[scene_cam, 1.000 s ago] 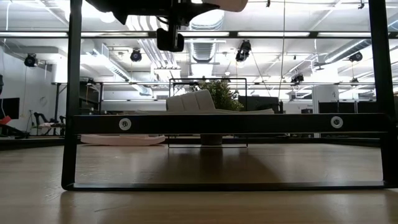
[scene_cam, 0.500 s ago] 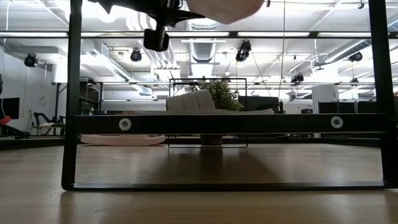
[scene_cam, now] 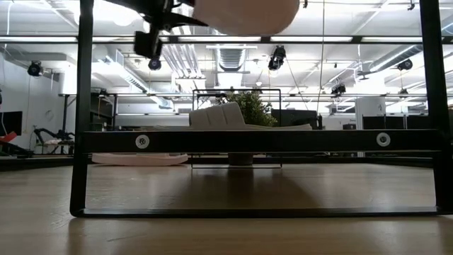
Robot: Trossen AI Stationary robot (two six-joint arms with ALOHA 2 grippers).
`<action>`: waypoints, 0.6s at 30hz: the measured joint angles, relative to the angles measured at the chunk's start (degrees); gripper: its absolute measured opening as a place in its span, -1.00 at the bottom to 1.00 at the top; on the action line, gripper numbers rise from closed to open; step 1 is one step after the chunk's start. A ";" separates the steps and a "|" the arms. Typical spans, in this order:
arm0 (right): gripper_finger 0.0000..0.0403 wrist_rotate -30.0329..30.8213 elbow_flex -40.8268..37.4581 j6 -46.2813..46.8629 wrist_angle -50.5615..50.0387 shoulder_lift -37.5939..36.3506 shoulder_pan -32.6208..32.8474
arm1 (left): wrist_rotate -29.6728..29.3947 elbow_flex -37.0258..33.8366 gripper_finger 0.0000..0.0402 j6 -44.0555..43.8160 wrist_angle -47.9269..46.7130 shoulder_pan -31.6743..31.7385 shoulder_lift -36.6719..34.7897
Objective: Pick and place slides into the shelf
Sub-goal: Put the bottom pink slide on the shelf
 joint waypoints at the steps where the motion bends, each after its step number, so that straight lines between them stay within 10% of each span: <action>1: -0.20 0.77 0.00 0.08 0.05 0.00 0.09 | -1.57 -0.91 -0.73 -0.71 0.18 -0.76 -0.73; 18: -0.20 9.85 -3.11 1.31 10.42 -0.11 1.36 | -31.89 -8.25 -0.73 -9.41 8.21 -17.68 -1.38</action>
